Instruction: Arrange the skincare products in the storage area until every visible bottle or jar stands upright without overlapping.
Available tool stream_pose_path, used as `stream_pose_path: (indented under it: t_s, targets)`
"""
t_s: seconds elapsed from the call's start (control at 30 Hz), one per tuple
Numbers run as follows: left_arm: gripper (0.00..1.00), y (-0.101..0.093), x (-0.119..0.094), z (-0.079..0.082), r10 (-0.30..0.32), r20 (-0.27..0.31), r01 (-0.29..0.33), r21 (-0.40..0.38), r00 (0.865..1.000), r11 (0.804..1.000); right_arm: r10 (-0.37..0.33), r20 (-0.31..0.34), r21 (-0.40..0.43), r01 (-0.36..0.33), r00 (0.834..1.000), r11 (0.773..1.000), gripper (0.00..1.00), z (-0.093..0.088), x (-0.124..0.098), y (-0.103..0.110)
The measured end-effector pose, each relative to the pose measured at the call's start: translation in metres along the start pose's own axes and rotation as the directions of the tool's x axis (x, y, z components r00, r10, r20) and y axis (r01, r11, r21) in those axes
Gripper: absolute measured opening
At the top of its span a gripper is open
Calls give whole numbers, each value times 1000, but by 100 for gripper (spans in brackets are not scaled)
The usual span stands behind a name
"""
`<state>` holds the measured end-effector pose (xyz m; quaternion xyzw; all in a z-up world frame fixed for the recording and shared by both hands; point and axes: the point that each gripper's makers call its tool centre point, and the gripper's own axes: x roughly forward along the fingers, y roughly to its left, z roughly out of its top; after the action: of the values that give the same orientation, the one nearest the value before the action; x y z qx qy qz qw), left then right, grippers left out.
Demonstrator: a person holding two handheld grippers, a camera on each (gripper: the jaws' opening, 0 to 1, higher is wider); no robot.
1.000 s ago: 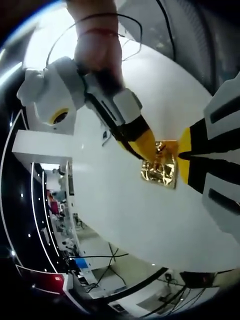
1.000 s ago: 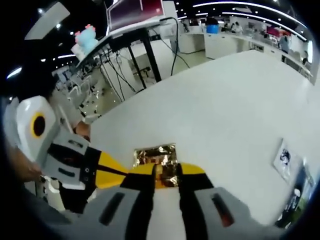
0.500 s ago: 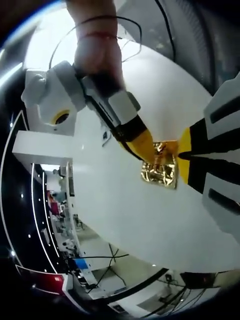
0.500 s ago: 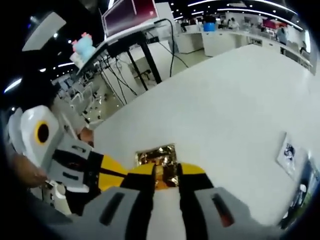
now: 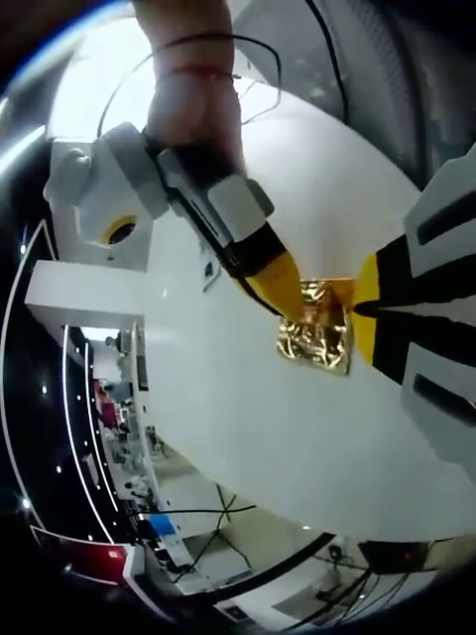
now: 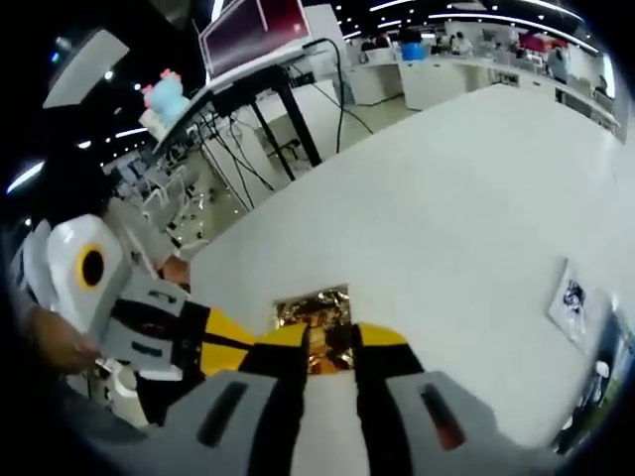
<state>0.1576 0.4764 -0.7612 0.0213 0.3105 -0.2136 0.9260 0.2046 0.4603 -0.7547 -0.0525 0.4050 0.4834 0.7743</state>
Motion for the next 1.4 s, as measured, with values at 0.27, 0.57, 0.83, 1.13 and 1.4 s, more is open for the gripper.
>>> stream_pose_path:
  t_s: [0.27, 0.57, 0.83, 1.13, 1.4]
  targets:
    - [1, 0, 0, 0, -3, 1, 3, 5, 1000, 1000, 52, 57, 28, -54, 997, 998, 17, 14, -6, 8]
    - [1, 0, 0, 0, -5, 0, 5, 10, 1000, 1000, 182, 15, 18, -183, 983, 983, 11, 14, -10, 33]
    - [1, 0, 0, 0, -8, -5, 8, 15, 1000, 1000, 148, -72, -185, -159, 986, 970, 12, -2, -1, 45]
    - [1, -1, -1, 0, -11, -4, 11, 14, 1000, 1000, 46, 11, -155, -44, 999, 987, 26, 28, 3, 11]
    - [1, -1, -1, 0, -15, 1, 15, 15, 1000, 1000, 44, -69, -125, -52, 997, 991, 31, 20, 23, 0]
